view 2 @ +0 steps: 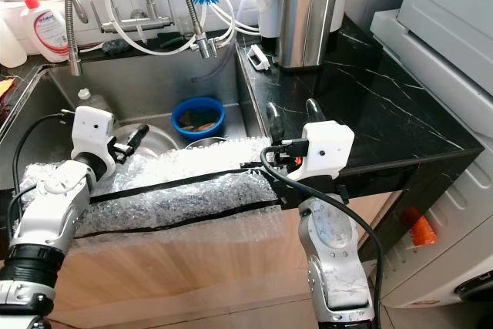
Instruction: Kitchen organization
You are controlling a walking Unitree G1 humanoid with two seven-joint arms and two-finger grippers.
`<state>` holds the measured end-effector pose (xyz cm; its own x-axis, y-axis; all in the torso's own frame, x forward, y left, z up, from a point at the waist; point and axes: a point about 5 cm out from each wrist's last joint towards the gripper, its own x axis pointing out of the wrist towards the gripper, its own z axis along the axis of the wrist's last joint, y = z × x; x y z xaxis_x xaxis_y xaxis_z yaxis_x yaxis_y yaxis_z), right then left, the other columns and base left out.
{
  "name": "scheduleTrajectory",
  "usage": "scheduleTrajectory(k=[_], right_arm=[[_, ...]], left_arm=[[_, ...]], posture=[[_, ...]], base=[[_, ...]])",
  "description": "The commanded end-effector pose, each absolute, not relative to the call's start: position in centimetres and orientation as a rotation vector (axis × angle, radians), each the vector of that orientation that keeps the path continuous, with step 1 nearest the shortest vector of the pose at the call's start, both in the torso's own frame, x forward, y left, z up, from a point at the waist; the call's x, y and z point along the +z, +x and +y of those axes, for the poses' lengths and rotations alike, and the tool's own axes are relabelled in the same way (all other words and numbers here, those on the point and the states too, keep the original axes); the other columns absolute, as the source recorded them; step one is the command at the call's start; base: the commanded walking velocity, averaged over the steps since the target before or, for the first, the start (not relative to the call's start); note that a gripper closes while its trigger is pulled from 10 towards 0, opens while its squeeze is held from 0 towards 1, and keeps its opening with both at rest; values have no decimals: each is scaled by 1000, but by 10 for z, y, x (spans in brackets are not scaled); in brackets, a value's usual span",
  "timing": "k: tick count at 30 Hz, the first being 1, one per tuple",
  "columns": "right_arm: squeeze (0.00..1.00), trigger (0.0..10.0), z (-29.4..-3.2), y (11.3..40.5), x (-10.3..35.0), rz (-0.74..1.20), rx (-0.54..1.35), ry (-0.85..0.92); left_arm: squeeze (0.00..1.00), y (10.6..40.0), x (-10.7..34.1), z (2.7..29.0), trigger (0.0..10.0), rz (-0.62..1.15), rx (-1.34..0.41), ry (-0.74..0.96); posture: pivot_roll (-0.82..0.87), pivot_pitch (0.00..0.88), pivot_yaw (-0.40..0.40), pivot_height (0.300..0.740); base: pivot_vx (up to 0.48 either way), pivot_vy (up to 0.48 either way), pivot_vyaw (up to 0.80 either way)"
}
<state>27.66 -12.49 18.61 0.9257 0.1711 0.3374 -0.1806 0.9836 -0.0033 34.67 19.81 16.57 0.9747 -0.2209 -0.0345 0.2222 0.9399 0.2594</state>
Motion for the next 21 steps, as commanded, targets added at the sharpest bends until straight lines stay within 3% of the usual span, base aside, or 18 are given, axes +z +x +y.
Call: scheduleTrajectory(k=[1, 6, 11, 21], right_arm=[[0, 10000, -122, 278, 184, -324, 190, 22], [0, 10000, -122, 278, 184, -327, 182, 24], [0, 10000, -126, 279, 185, -337, 155, 21], [0, 10000, -134, 280, 195, -389, 107, 15]], left_arm=[[0, 347, 159, 197, 10000, 45, -249, 271], [0, 342, 187, 203, 10000, -161, -149, 173], [0, 320, 214, 214, 10000, -355, -46, 205], [0, 284, 210, 244, 10000, -391, 80, 263]], posture=[[-92, 61, 85, 740], [-96, 63, 86, 740], [-87, 73, 81, 740], [-78, 91, 71, 740]], base=[[0, 0, 0], [0, 0, 0], [0, 0, 0], [0, 0, 0]])
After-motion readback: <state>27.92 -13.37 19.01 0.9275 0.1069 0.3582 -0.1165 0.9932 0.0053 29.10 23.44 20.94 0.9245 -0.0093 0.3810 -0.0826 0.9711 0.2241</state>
